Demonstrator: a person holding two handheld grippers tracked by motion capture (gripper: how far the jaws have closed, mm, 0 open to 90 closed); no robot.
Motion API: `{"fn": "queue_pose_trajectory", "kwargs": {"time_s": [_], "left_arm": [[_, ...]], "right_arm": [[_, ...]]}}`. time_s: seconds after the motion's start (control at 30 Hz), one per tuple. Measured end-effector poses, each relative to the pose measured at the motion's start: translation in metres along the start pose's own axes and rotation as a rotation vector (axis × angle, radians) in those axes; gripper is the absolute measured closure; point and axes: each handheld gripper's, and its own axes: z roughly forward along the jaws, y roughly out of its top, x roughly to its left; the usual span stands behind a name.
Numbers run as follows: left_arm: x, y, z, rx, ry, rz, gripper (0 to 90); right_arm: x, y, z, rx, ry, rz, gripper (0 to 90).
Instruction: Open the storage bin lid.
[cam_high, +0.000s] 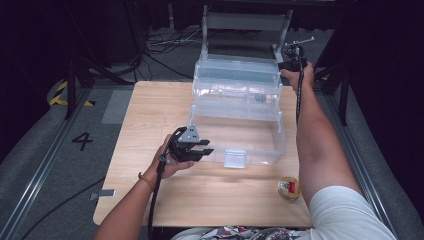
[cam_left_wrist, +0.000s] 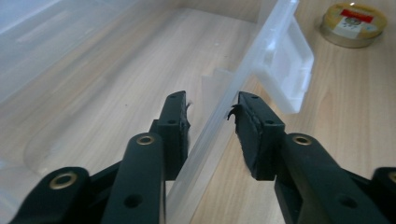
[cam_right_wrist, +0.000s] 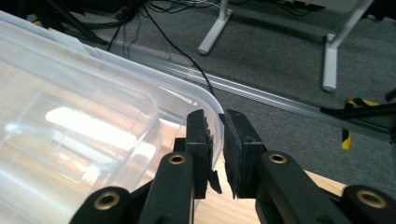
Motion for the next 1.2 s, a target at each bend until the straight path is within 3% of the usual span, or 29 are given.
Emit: {"fn": "queue_pose_trajectory", "kwargs": {"time_s": [0.1,0.53,0.9,1.2], "left_arm": [[-0.001,0.001,0.000,0.005,0.002,0.002,66.1],[-0.002,0.001,0.000,0.010,-0.013,0.012,67.7],[-0.002,0.001,0.001,0.016,-0.013,0.032,68.3],[-0.003,0.002,0.001,0.017,-0.009,0.034,68.3]], "right_arm": [[0.001,0.001,-0.001,0.008,-0.004,-0.023,80.9],[0.001,0.001,-0.014,-0.006,-0.011,-0.038,77.0],[0.006,-0.001,-0.038,-0.030,0.000,-0.092,73.5],[0.009,-0.005,-0.069,-0.056,0.009,-0.134,71.0]]}}
